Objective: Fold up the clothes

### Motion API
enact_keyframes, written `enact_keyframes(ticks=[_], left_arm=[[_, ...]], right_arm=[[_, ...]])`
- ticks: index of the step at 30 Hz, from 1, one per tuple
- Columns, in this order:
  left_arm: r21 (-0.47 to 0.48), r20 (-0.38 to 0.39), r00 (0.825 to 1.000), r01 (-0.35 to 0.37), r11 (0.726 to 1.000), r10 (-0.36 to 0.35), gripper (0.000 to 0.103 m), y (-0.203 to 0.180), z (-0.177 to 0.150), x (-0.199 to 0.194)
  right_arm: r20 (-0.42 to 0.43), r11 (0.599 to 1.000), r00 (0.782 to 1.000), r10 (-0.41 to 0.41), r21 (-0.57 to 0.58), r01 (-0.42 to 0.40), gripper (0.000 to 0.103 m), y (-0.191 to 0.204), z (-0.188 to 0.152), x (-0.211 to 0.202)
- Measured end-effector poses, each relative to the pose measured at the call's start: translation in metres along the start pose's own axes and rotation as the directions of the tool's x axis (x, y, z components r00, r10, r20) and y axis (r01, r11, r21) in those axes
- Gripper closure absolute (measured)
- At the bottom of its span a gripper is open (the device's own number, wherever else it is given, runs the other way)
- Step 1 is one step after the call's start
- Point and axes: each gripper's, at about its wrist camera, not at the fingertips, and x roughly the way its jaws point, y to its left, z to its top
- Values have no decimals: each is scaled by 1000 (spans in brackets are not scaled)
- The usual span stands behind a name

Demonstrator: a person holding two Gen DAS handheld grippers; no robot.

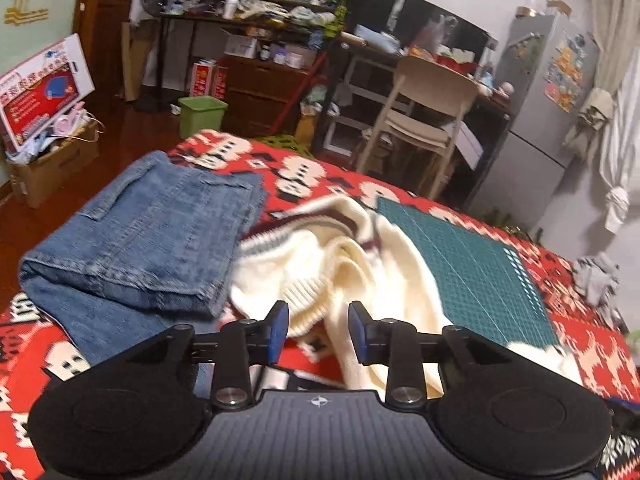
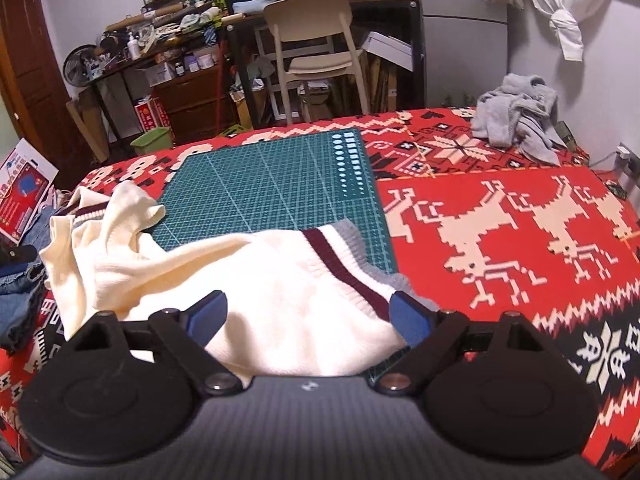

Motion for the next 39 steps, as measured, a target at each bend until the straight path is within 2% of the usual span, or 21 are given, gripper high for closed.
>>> enact_keyframes(ticks=[9,13,19,22,25,27,29,30,31,32,35,39], left_arm=[[2,-96,995,41,999,-41,63,-16,-26,7],[22,-129,990,51,998,-48,62,-23,-38,10],[-9,-134,988,73,997,-73,62,-27,-43,17],[-22,-139,987,76,997,-78,63,-28,-43,22],[-27,-146,986,78,997,-81,67,-30,-43,26],[-27,-150,985,80,996,-83,75,-31,-44,29],[-18,-149,986,78,997,-80,79,-34,-45,30],[-11,-146,986,74,997,-75,86,-35,-45,31],[-2,-143,988,67,998,-66,93,-36,-46,31],[8,-140,989,59,998,-57,97,-37,-46,32],[19,-121,991,50,999,-47,98,-39,-46,30],[35,-85,995,48,998,-45,99,-39,-41,22]], right_arm=[[3,995,999,46,-94,-45,19,23,4,1],[-2,984,998,67,-167,-67,29,37,6,4],[8,956,997,83,-282,-77,32,60,12,12],[13,928,996,84,-365,-73,33,73,16,21],[11,893,996,85,-445,-71,33,83,18,30],[3,872,996,88,-484,-76,33,88,19,38],[-9,856,996,93,-510,-84,34,91,19,45],[-16,852,995,96,-515,-90,38,92,19,49],[-27,851,994,105,-514,-104,52,92,20,51],[-40,850,993,114,-513,-118,71,93,20,53],[-32,873,993,117,-473,-119,88,89,24,54],[-11,924,993,119,-365,-115,92,73,33,54]])
